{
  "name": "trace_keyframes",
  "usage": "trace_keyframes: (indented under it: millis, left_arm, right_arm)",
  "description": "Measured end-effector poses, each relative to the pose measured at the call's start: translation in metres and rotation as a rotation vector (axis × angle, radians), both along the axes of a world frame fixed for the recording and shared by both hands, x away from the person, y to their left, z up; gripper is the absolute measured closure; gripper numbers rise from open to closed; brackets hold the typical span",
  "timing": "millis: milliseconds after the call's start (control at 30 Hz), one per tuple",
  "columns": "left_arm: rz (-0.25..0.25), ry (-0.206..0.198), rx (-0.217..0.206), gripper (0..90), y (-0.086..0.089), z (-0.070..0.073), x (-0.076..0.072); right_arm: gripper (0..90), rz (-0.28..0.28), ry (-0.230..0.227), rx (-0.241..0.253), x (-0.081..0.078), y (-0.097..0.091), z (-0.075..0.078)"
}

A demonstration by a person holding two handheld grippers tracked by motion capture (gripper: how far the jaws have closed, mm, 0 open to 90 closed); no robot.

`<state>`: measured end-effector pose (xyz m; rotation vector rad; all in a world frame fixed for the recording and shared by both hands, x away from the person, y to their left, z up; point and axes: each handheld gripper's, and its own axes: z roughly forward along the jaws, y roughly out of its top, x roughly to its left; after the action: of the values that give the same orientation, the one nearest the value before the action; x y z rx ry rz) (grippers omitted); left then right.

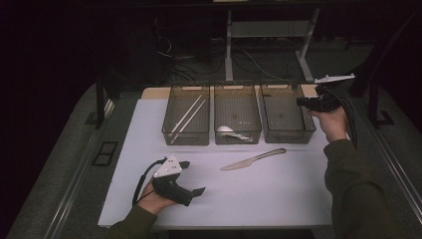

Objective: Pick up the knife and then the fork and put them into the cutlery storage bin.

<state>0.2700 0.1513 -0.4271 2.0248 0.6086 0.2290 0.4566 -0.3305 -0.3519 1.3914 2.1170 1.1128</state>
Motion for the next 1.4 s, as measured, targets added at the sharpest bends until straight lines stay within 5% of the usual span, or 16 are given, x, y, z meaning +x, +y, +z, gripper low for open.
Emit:
trace_keyframes:
  millis: [633, 900, 1233, 1400]
  left_arm:
    - [-0.002, -0.001, 0.002, 0.0, 0.0, 0.0, 0.0]
    - [-0.002, 0.0, 0.004, 0.0, 0.0, 0.0, 0.0]
    - [-0.002, 0.0, 0.003, 0.0, 0.0, 0.0, 0.0]
    - [0.0, -0.001, 0.002, 0.0, 0.0, 0.0, 0.0]
  right_arm:
    - [85.2, 0.001, 0.14, -0.061, 0.005, -0.002, -0.033]
    - [84.6, 0.017, 0.151, -0.088, 0.008, 0.005, -0.036]
    - [73.0, 0.025, 0.168, -0.072, 0.01, 0.009, -0.039]
    - [64.9, 0.032, 0.135, 0.007, 0.004, 0.005, -0.031]
